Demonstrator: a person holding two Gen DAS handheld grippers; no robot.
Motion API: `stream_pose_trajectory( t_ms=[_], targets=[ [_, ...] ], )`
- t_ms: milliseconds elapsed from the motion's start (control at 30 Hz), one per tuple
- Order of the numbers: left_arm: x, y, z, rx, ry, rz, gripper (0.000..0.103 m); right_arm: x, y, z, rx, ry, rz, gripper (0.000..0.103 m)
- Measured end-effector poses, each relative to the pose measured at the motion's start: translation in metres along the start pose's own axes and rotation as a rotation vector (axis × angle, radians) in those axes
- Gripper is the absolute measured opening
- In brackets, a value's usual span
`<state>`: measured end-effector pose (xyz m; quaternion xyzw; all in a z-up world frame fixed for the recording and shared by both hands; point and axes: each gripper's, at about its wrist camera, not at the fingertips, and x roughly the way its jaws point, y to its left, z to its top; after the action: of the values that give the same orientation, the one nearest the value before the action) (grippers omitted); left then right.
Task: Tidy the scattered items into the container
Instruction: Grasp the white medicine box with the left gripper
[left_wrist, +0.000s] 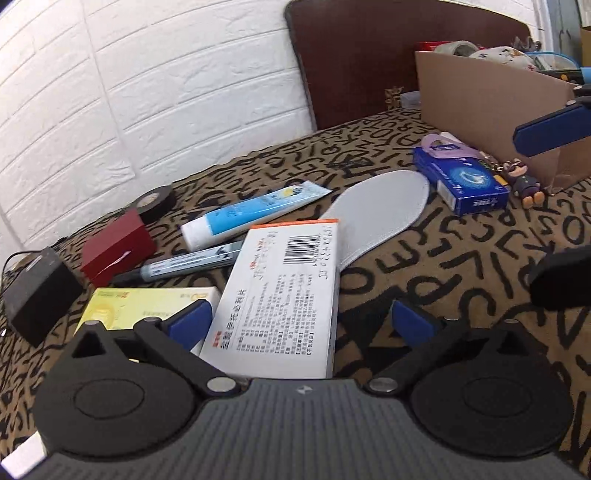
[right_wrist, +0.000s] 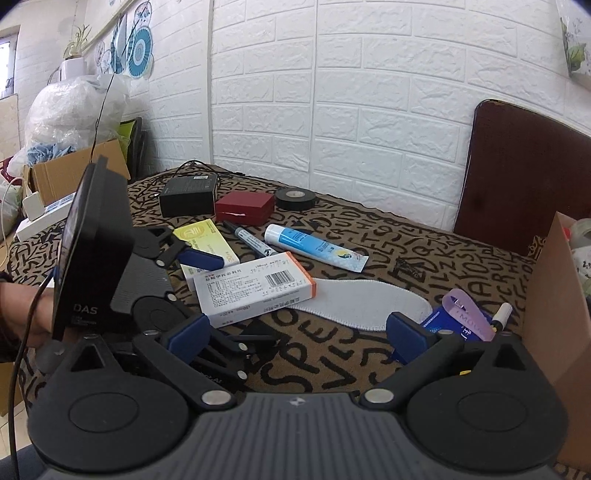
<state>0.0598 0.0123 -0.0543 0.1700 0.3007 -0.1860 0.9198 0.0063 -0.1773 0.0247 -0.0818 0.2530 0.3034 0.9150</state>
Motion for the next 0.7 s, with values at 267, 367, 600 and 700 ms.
stream_pose_trajectory(
  t_ms=[267, 367, 600, 700],
  targets=[
    [-0.005, 0.01, 0.0, -0.06, 0.011, -0.059, 0.075, -0.002, -0.002, -0.001, 0.004, 0.0, 0.008, 0.103],
    [-0.011, 0.005, -0.001, -0.088, -0.005, -0.03, 0.068, -0.002, -0.004, -0.004, 0.019, 0.003, 0.008, 0.103],
    [-0.05, 0.005, -0.025, -0.117, -0.043, 0.013, 0.068, 0.003, -0.001, -0.002, 0.012, -0.007, 0.047, 0.103],
    [-0.062, 0.011, -0.039, -0.125, -0.012, 0.064, 0.068, 0.015, 0.01, 0.01, -0.014, -0.015, 0.089, 0.103]
  ],
)
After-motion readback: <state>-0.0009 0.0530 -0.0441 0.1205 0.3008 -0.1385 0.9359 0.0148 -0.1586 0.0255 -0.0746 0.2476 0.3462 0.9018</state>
